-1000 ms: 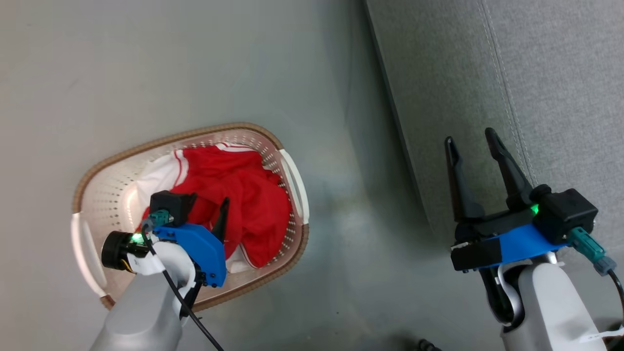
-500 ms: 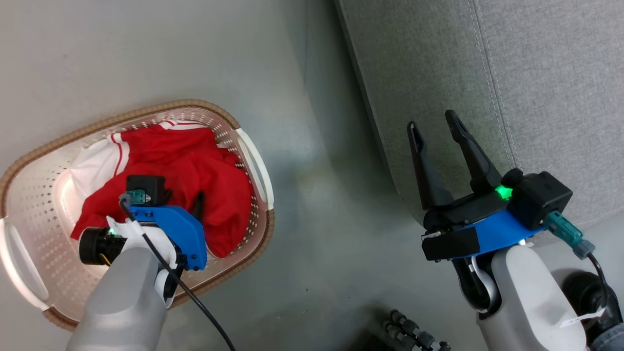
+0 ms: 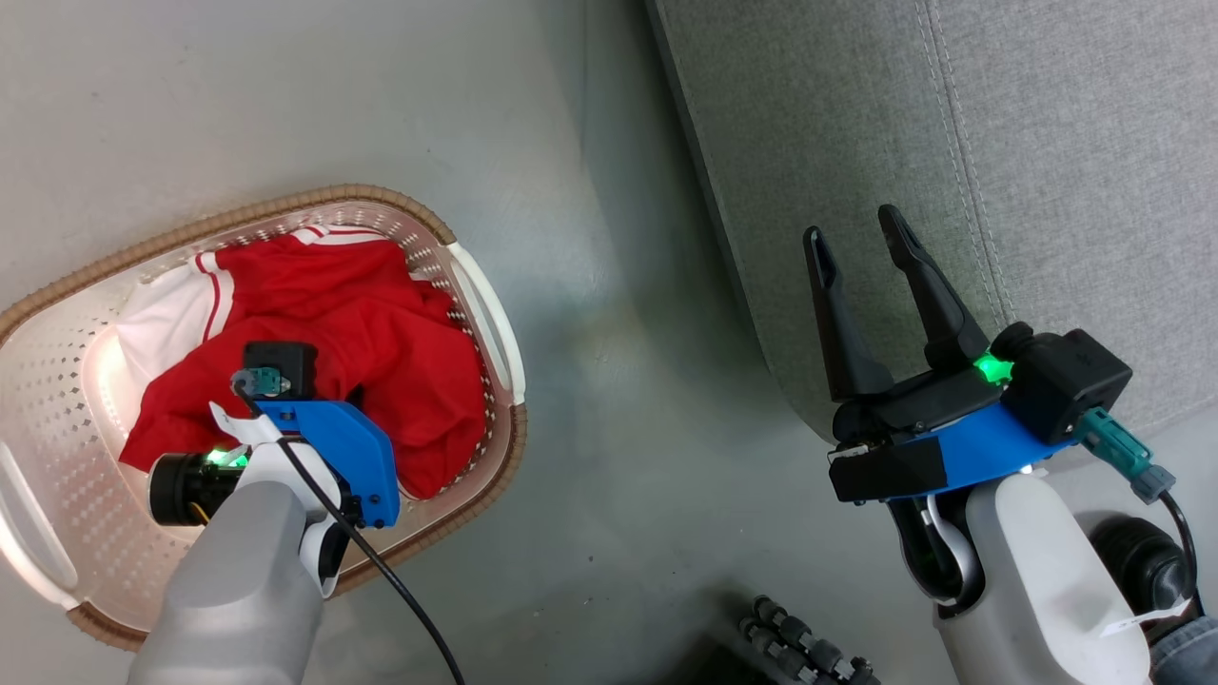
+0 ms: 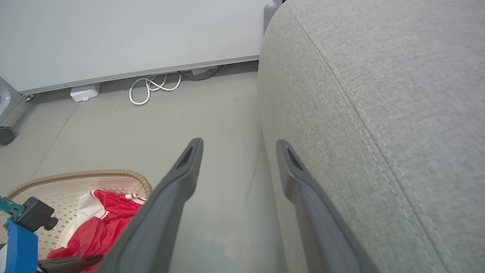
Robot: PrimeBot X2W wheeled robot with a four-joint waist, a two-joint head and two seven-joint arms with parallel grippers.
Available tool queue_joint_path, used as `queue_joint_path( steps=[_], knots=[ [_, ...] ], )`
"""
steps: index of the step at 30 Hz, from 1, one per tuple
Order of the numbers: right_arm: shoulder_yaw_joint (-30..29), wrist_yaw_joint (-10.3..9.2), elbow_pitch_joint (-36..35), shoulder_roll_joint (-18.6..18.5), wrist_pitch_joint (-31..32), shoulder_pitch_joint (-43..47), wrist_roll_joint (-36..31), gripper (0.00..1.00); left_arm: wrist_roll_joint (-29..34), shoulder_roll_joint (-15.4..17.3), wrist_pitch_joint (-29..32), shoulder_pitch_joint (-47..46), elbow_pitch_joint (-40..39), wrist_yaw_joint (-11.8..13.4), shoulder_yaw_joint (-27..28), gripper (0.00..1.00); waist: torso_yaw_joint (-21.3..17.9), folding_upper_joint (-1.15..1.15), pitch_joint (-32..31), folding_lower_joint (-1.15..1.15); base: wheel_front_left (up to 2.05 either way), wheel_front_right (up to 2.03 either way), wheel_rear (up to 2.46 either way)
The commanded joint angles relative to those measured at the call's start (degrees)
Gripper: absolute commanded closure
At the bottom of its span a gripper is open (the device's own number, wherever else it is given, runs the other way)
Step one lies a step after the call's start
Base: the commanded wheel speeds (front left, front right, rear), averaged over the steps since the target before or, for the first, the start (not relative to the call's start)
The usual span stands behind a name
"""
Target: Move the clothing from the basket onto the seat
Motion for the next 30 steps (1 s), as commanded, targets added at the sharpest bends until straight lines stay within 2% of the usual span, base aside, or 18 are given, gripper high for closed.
queue_joint_path(
  steps=[1, 10, 15, 23, 30],
  knots=[
    [-0.2, 0.01, -0.1, 0.1, -0.2, -0.9, -0.2, 0.0, -0.1, 0.1, -0.4, -1.1, 0.0, -0.2, -0.2, 1.0, 0.2, 0.0, -0.1, 0.0, 0.0, 0.0, 0.0],
    [-0.7, 0.01, 0.1, 0.1, -0.2, -0.9, -1.0, 0.0, -1.0, -0.4, -1.8, -1.3, 0.2, -1.0, -0.5, 1.0, 1.2, 0.0, -1.3, 0.0, 0.0, 0.0, 0.0],
    [-1.2, 0.01, 0.8, 0.1, -0.2, -0.3, -1.9, 0.0, -1.9, -1.6, -3.2, -0.1, 0.6, -1.5, -0.7, 1.0, 2.5, 0.0, -4.4, 0.0, 0.0, 0.0, 0.0],
    [-2.5, 0.01, 2.4, 0.1, -0.2, 2.3, -5.2, 0.0, -2.7, -4.2, -7.8, 1.2, -0.1, -2.7, -2.9, 1.0, 7.1, 0.0, -13.9, 0.0, 0.0, 0.0, 0.0],
    [-3.9, 0.01, 4.3, 0.1, 0.3, 5.5, -7.7, 0.0, -4.0, -6.2, -12.7, 3.1, -3.5, -3.1, -9.0, 1.0, 11.9, 0.0, -23.5, 0.0, 0.0, 0.0, 0.0]
  ],
)
